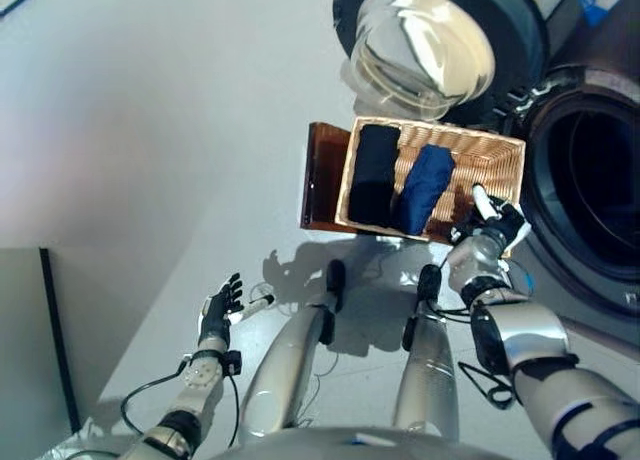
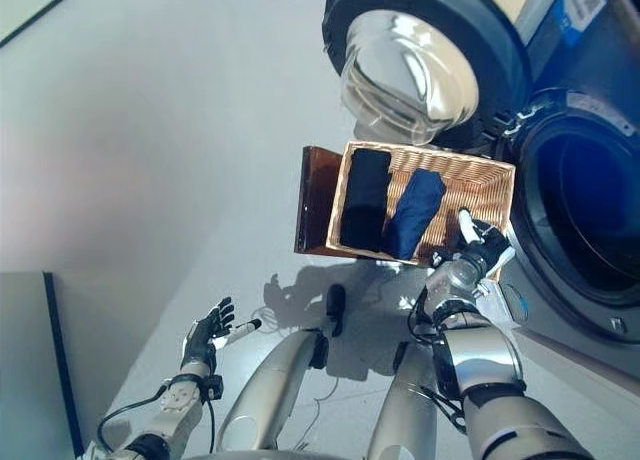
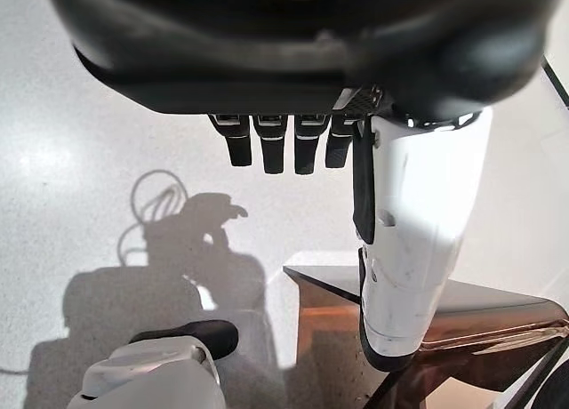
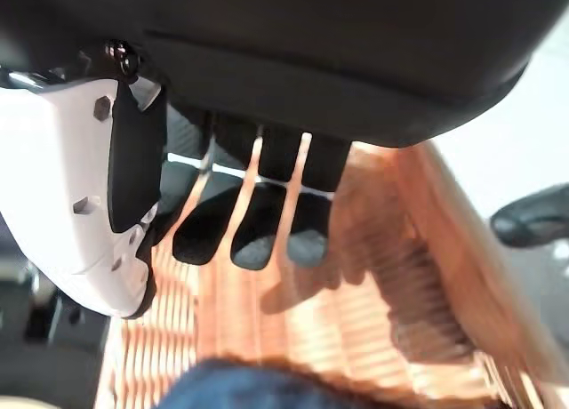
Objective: Pick up the clothes and place them into the washing machine
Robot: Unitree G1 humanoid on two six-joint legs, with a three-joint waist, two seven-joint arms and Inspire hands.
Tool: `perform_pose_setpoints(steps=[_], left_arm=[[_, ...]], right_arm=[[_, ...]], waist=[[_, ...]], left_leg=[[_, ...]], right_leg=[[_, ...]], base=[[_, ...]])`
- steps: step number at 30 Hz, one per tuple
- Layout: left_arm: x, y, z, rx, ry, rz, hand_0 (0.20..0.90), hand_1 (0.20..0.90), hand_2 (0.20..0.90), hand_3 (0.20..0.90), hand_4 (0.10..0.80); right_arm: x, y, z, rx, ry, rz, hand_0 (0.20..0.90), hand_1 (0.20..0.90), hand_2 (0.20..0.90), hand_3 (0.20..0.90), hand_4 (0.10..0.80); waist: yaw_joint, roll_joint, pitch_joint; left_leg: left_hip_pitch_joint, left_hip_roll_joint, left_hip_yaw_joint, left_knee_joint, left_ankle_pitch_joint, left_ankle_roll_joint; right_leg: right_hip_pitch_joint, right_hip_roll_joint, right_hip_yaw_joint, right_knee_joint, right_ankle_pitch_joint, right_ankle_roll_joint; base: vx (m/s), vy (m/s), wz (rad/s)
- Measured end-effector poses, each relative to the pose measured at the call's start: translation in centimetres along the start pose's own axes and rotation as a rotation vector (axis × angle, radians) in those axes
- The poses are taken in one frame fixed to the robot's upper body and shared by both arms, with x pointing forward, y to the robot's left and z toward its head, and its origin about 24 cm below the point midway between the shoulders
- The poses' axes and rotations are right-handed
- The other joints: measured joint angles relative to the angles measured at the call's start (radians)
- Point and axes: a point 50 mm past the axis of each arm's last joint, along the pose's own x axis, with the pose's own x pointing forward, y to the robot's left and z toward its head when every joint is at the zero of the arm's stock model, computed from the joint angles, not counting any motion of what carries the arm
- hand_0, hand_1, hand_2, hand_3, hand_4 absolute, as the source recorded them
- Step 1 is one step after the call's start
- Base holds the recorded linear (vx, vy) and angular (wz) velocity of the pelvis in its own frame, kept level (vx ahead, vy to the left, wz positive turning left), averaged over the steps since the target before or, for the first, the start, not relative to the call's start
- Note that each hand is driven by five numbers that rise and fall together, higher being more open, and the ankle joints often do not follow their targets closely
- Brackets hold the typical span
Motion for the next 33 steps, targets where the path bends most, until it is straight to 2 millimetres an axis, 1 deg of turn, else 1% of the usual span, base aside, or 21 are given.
perform_pose_setpoints(steps=[5,8,9,10,11,14,15,19,21,23,25,27,29,31,33], left_arm=[[-0.2,-0.1,-0.4,-0.019,0.017,-0.008,0.9,0.9,0.9,0.9,0.8],[-0.3,-0.5,-0.6,-0.027,0.024,-0.018,0.9,0.9,0.9,0.9,0.8],[-0.3,-0.6,-0.6,-0.027,0.025,-0.027,0.9,0.9,0.9,0.9,0.8],[-0.3,-0.6,-0.7,-0.026,0.028,-0.03,0.9,0.9,0.9,0.9,0.8],[-0.4,-0.6,-0.8,-0.025,0.034,-0.033,0.9,0.9,0.9,0.9,0.8],[-0.5,-0.6,-1.2,-0.017,0.051,-0.032,0.9,0.9,0.9,0.9,0.8],[-0.5,-0.5,-1.4,-0.014,0.059,-0.029,0.9,0.9,0.9,0.9,0.8],[-0.6,-0.4,-1.6,-0.017,0.071,-0.017,0.9,0.9,0.9,0.9,0.8],[-0.6,-0.3,-1.7,-0.015,0.077,-0.013,0.9,0.9,0.9,0.9,0.8],[-0.6,-0.3,-1.7,-0.014,0.078,-0.012,0.9,0.9,0.9,0.9,0.8],[-0.6,-0.3,-1.8,-0.013,0.08,-0.013,0.9,0.9,0.9,0.9,0.8],[-0.7,-0.2,-1.9,-0.012,0.085,-0.011,0.9,0.9,0.9,0.9,0.8],[-0.7,-0.2,-1.9,-0.012,0.082,-0.01,0.9,0.9,0.9,0.9,0.8],[-0.6,-0.3,-1.8,-0.007,0.08,-0.013,0.9,0.9,0.9,0.9,0.8],[-0.6,-0.3,-1.8,-0.005,0.081,-0.011,0.9,0.9,0.9,0.9,0.8]], right_arm=[[0.1,0.5,1.2,0.106,-0.041,0.024,0.2,0.2,0.2,0.2,0.3],[0.2,0.5,1.7,0.122,-0.063,0.031,0.2,0.2,0.2,0.2,0.3],[0.2,0.5,1.9,0.119,-0.069,0.031,0.359,0.359,0.359,0.359,0.414],[0.3,0.4,1.9,0.117,-0.069,0.028,0.431,0.431,0.431,0.431,0.465],[0.3,0.3,1.9,0.114,-0.067,0.025,0.9,0.9,0.9,0.9,0.8],[0.3,0.0,1.4,0.079,-0.059,0.018,0.9,0.9,0.9,0.9,0.8],[0.3,-0.2,1.1,0.033,-0.057,0.018,0.9,0.9,0.9,0.9,0.8],[0.4,-0.9,0.2,-0.049,-0.029,0.005,0.9,0.9,0.9,0.9,0.8],[0.4,-1.2,-0.3,-0.112,-0.008,-0.002,0.9,0.9,0.9,0.9,0.8],[0.3,-1.5,-0.8,-0.168,0.016,-0.002,0.9,0.9,0.9,0.9,0.8],[0.3,-1.2,-0.9,-0.175,0.018,0.005,0.9,0.9,0.9,0.9,0.8],[0.3,-0.9,-0.8,-0.218,0.019,0.019,0.9,0.9,0.9,0.9,0.8],[0.2,-0.6,-0.6,-0.228,0.017,0.021,0.9,0.9,0.9,0.9,0.8],[0.3,-0.3,-0.4,-0.226,0.013,0.023,0.9,0.9,0.9,0.9,0.8],[0.3,0.3,0.1,-0.253,0.005,0.043,0.9,0.9,0.9,0.9,0.8]], waist=[[-0.001,0.01,-0.01],[-0.001,0.02,-0.018],[0.0,0.023,-0.02],[-0.001,0.024,-0.021],[-0.002,0.025,-0.021],[-0.002,0.025,-0.022],[-0.003,0.025,-0.022],[-0.001,0.025,-0.024],[0.002,0.026,-0.025],[0.002,0.026,-0.025],[0.005,0.025,-0.026],[0.011,0.026,-0.034],[0.015,0.025,-0.041],[0.029,0.015,-0.047],[0.033,0.013,-0.047]], left_leg=[[0.01,0.004,0.019,-0.013,0.0,0.001],[0.017,0.006,0.026,-0.016,-0.001,0.004],[0.017,0.006,0.028,-0.017,-0.001,0.004],[0.017,0.006,0.028,-0.017,-0.001,0.003],[0.018,0.01,0.028,-0.017,-0.001,0.003],[0.018,0.015,0.028,-0.018,-0.001,0.001],[0.018,0.016,0.024,-0.017,0.0,-0.001],[0.017,0.016,0.013,-0.018,0.005,-0.007],[0.014,0.015,-0.004,-0.023,0.009,-0.012],[0.015,0.015,-0.025,-0.025,0.015,-0.02],[0.012,0.015,-0.037,-0.031,0.02,-0.025],[-0.001,0.015,-0.05,-0.031,0.024,-0.028],[-0.011,0.015,-0.06,-0.029,0.029,-0.026],[-0.019,0.015,-0.064,-0.031,0.036,-0.026],[-0.021,0.013,-0.076,-0.03,0.036,-0.026]], right_leg=[[-0.004,0.008,0.019,-0.007,0.01,-0.007],[-0.002,0.01,0.028,-0.006,0.009,-0.008],[-0.003,0.01,0.029,-0.006,0.009,-0.007],[-0.004,0.011,0.03,-0.006,0.009,-0.007],[-0.003,0.013,0.029,-0.006,0.009,-0.007],[-0.003,0.019,0.028,-0.005,0.009,-0.007],[-0.002,0.02,0.025,-0.002,0.008,-0.009],[0.0,0.019,0.015,0.006,0.006,-0.012],[0.004,0.016,0.0,0.012,-0.001,-0.011],[0.012,0.016,-0.02,0.014,-0.006,-0.017],[0.011,0.014,-0.037,0.018,-0.009,-0.022],[0.006,0.013,-0.049,0.021,-0.014,-0.021],[0.0,0.012,-0.063,0.03,-0.02,-0.026],[-0.008,0.012,-0.069,0.034,-0.019,-0.034],[-0.005,0.01,-0.081,0.038,-0.022,-0.041]], base=[[-0.004,-0.02,-0.12],[-0.019,-0.025,-0.09],[0.0,0.0,0.0],[0.002,-0.042,-0.03],[0.0,0.0,0.0],[0.006,-0.015,-0.01],[0.0,0.0,0.0],[-0.013,-0.027,0.08],[-0.008,-0.012,0.19],[-0.007,0.001,0.27],[0.001,0.036,0.19],[0.015,0.02,0.16],[0.024,0.033,0.2],[0.041,0.049,0.15],[0.064,0.048,0.15]])
